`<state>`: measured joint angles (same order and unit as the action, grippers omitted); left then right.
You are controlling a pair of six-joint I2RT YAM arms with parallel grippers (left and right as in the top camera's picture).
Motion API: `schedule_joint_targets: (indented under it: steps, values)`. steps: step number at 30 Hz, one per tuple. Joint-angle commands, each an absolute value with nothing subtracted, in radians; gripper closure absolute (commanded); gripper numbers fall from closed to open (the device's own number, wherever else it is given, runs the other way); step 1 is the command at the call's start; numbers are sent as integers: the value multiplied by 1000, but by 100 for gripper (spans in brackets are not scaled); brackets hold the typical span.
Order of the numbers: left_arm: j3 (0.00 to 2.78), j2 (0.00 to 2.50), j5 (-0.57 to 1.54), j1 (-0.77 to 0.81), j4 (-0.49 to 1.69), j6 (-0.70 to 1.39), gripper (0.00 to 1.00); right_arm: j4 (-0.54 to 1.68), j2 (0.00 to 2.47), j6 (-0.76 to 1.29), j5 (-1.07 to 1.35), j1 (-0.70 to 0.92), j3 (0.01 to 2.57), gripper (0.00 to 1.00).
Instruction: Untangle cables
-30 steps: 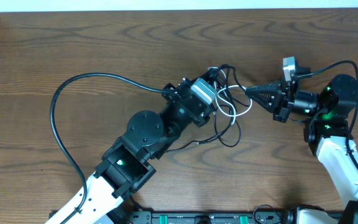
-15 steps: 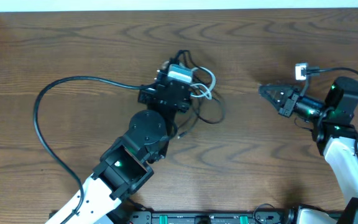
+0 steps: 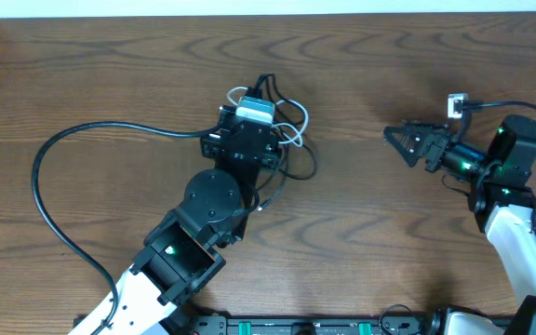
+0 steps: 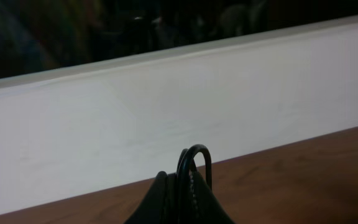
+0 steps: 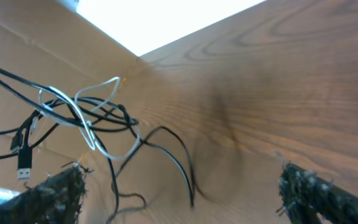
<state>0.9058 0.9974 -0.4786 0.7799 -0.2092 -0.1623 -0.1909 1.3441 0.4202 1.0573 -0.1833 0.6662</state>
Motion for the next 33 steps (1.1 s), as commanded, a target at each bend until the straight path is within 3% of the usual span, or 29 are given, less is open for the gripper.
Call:
schedule_joint_targets:
  steps: [1, 14, 20, 24, 33]
  values:
    - [932, 1000, -398, 776, -249, -83, 93, -231, 1349, 474, 1060, -141, 665, 1]
    - [932, 1065, -339, 776, -363, -16, 93, -459, 1349, 725, 876, 84, 665, 1]
    - [932, 1066, -160, 776, -374, 10, 92, -456, 1349, 770, 712, 166, 665, 1]
    - [932, 1063, -130, 776, -380, 9, 93, -347, 1349, 769, 522, 185, 665, 1]
    - [932, 1013, -131, 776, -361, -32, 92, 93, 1349, 770, -158, 167, 665, 2]
